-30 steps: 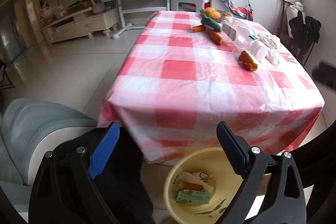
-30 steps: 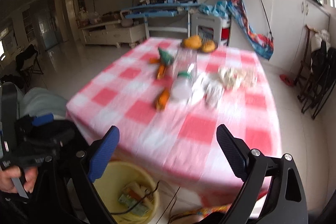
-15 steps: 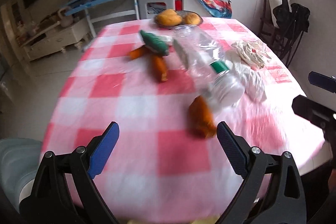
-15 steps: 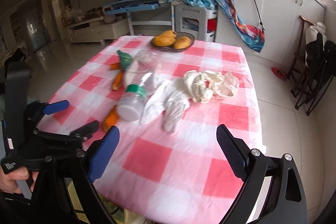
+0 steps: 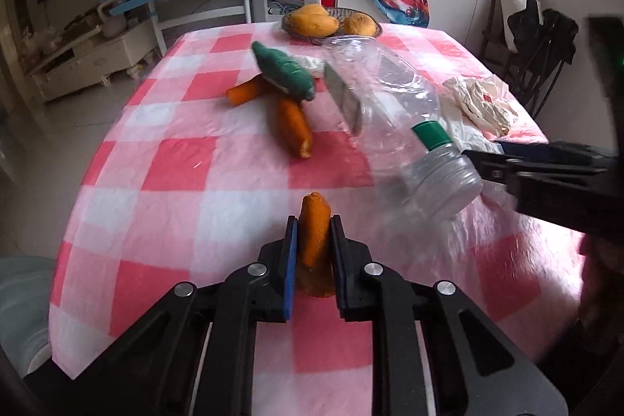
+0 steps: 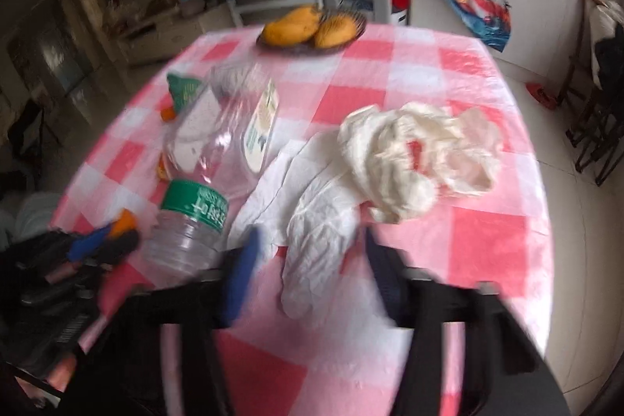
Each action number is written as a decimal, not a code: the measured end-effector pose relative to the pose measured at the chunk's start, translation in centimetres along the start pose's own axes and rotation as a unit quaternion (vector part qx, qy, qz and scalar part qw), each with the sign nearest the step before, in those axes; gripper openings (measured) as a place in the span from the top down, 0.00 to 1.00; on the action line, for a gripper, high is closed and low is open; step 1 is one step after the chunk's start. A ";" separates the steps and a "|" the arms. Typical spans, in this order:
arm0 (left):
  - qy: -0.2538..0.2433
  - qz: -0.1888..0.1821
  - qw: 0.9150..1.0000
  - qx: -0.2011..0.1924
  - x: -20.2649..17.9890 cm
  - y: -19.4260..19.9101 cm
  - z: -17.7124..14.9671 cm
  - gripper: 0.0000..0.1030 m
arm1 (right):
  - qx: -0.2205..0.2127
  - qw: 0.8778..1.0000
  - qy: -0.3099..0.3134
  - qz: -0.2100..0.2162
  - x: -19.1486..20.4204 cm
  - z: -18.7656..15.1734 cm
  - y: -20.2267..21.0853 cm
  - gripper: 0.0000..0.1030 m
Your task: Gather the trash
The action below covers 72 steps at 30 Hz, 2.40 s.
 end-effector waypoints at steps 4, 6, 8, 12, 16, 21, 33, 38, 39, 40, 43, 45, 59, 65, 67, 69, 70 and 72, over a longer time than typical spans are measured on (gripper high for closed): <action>0.018 -0.015 1.000 -0.003 2.0 1.3 -0.3 0.85 | -0.015 1.000 0.020 -0.007 0.6 0.2 1.1 0.92; 0.027 -0.019 0.999 -0.006 2.9 2.2 -0.6 0.85 | -0.034 0.999 0.014 -0.002 0.5 0.5 2.3 0.93; 0.035 -0.022 0.999 -0.010 3.8 3.3 -1.0 0.85 | -0.067 0.998 0.008 0.002 0.6 0.5 4.7 0.93; 0.044 -0.031 0.998 -0.016 5.2 5.7 -2.0 0.85 | -0.120 0.992 0.004 0.034 1.6 0.2 9.0 0.93; 0.052 -0.033 0.998 -0.015 6.7 8.1 -3.8 0.85 | -0.130 0.988 0.027 0.077 4.4 -1.8 12.0 0.93; 0.054 -0.038 0.998 0.007 7.8 10.1 -7.3 0.85 | -0.069 0.982 0.106 0.137 9.8 -6.6 13.1 0.93; 0.064 -0.015 0.989 0.134 8.4 9.0 -16.9 0.84 | 0.125 0.942 0.264 0.168 20.3 -16.0 7.2 0.86; 0.069 0.006 0.993 0.100 9.3 10.1 -17.0 0.44 | 0.099 0.963 0.212 0.134 18.9 -14.9 6.9 0.43; 0.079 0.007 0.993 0.082 9.7 10.6 -16.6 0.40 | 0.090 0.968 0.197 0.131 18.5 -14.6 7.0 0.42; 0.085 0.008 0.994 0.068 9.9 11.0 -16.1 0.35 | 0.083 0.971 0.186 0.128 18.2 -14.5 7.2 0.41; 0.077 0.040 0.996 0.012 10.6 12.4 -14.2 0.25 | 0.045 0.981 0.163 0.096 17.4 -13.6 7.8 0.34; 0.077 0.064 0.994 -0.030 11.2 13.5 -13.4 0.17 | 0.018 0.985 0.155 0.070 16.9 -13.0 8.3 0.23; 0.095 0.065 0.993 -0.029 12.1 12.4 -13.5 0.10 | -0.022 0.993 0.118 -0.009 15.0 -12.6 8.1 0.15; 0.104 0.060 0.992 -0.023 12.3 12.0 -13.5 0.09 | -0.026 0.992 0.121 -0.013 15.1 -13.3 8.7 0.15; 0.108 0.058 0.992 -0.020 12.4 12.0 -13.5 0.09 | -0.027 0.993 0.118 -0.014 15.0 -13.2 8.7 0.15; 0.111 0.057 0.992 -0.019 12.5 11.9 -13.6 0.09 | -0.027 0.993 0.116 -0.015 15.0 -13.2 8.7 0.15; 0.112 0.056 0.992 -0.018 12.6 11.9 -13.6 0.09 | -0.027 0.993 0.116 -0.015 14.9 -13.2 8.7 0.15; 0.114 0.055 0.992 -0.016 12.5 11.8 -13.6 0.09 | -0.027 0.993 0.115 -0.015 14.9 -13.2 8.7 0.14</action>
Point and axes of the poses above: each gripper's, at about its wrist camera, not at the fingertips, and y roughly against the way its jaws point, x to its left, z to its top, the point moved 4 cm from there along -y, roughly the way its jaws point, and after that the axes turned 6 degrees about y, right-handed, at the moved point
